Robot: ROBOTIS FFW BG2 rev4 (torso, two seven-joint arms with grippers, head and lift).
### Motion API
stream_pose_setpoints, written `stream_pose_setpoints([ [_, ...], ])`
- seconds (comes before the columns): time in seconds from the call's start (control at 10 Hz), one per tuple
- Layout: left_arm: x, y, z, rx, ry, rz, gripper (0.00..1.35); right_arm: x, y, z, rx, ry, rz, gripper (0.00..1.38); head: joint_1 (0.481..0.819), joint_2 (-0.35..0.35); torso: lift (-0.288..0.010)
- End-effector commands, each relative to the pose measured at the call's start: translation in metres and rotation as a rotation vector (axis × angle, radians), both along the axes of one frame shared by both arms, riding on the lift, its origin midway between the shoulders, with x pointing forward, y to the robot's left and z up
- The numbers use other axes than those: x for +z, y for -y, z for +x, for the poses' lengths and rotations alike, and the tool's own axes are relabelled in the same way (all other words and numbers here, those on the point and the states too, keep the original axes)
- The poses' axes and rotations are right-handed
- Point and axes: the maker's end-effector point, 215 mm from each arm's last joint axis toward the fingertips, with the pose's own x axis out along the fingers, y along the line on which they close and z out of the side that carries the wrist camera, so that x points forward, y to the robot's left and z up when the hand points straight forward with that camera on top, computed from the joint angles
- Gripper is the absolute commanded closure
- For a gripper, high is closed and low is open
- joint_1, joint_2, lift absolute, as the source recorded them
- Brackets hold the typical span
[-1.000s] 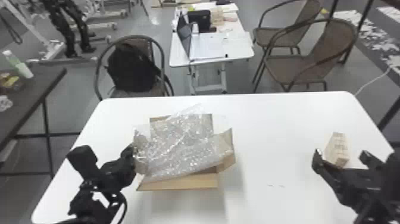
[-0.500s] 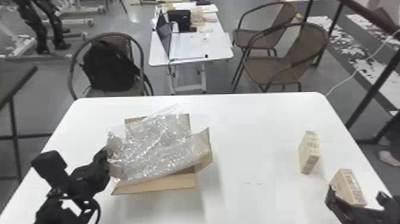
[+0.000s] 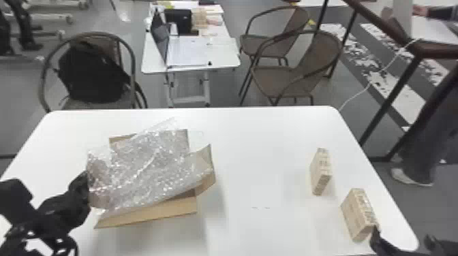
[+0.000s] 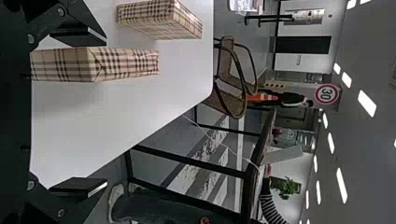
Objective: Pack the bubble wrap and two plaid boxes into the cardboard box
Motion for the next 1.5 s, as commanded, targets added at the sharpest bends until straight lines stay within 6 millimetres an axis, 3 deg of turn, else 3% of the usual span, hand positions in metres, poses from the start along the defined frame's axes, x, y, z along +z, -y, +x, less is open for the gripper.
stream_pose_setpoints([
  [0.0,0.001,0.000,0.000,0.001,0.003,-0.001,1.22,-0.012,-0.001,0.005,0.001,-0.004,0.022,0.22,0.695,-0.074,-0.037],
  [0.3,0.001,0.002,0.001,0.002,0.006,-0.005,1.22,-0.032,-0.035,0.029,0.105,-0.018,0.072,0.22,0.695,-0.049,-0.037],
  [0.9,-0.004,0.007,-0.001,-0.008,0.002,-0.016,1.22,-0.079,-0.051,0.049,0.136,-0.071,0.170,0.24,0.695,-0.026,-0.037],
  [1.0,-0.004,0.007,0.000,-0.009,0.003,-0.016,1.22,-0.075,-0.053,0.056,0.148,-0.058,0.162,0.40,0.695,-0.020,-0.037],
  [1.1,-0.005,0.007,-0.001,-0.009,0.001,-0.016,1.22,-0.069,-0.054,0.061,0.156,-0.046,0.151,0.79,0.695,-0.016,-0.037],
  [1.2,-0.006,0.006,-0.002,-0.007,-0.002,-0.016,1.22,-0.067,-0.054,0.060,0.156,-0.042,0.153,1.05,0.695,-0.013,-0.037],
  [1.4,-0.005,0.007,-0.002,-0.009,0.001,-0.014,1.22,-0.064,-0.056,0.058,0.159,-0.037,0.153,1.08,0.695,-0.012,-0.037],
])
